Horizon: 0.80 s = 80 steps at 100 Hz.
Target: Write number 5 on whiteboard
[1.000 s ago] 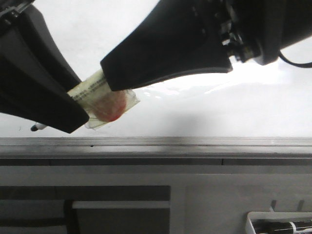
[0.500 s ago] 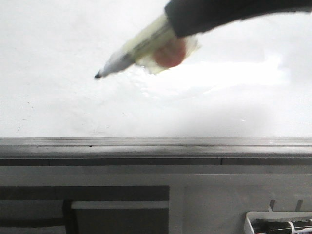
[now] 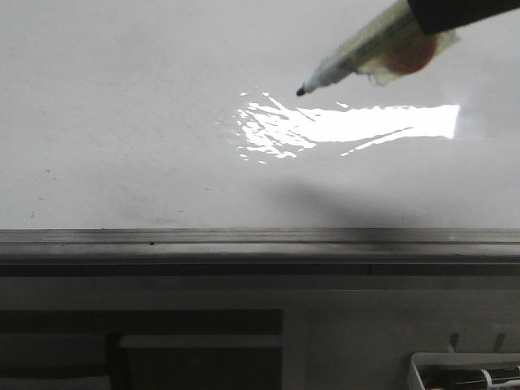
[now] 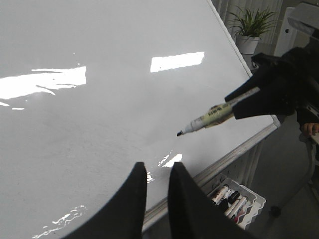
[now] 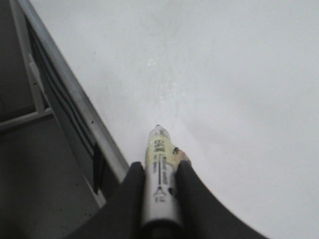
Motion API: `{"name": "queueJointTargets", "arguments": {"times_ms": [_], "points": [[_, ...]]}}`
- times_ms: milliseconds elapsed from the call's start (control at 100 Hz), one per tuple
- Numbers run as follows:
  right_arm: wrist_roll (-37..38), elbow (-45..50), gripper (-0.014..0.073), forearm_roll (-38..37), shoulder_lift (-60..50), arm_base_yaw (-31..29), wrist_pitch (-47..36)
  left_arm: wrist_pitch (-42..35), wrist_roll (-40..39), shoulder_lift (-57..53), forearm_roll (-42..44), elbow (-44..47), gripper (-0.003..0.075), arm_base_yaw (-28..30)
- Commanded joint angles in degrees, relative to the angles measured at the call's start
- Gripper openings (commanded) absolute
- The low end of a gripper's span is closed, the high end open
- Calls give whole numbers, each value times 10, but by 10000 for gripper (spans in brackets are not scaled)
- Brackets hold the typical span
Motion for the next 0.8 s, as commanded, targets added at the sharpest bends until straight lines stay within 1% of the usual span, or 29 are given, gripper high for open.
{"name": "queueJointTargets", "arguments": {"times_ms": [0, 130, 180, 470, 620, 790], "points": [[8, -19, -42, 3, 1, 1, -82, -46, -7, 5, -18, -12, 55, -4], [8, -19, -41, 68, 8, 1, -87, -51, -7, 5, -19, -12, 40, -4], [8, -19, -41, 79, 10, 1, -87, -50, -6, 5, -19, -12, 40, -4], [8, -19, -41, 95, 68, 1, -125, -50, -6, 7, -19, -12, 38, -4], [8, -19, -41, 95, 98, 1, -155, -50, -6, 7, -19, -12, -20, -4], [8, -22, -41, 95, 107, -1, -188, -46, -6, 7, -19, -12, -20, -4]]}}
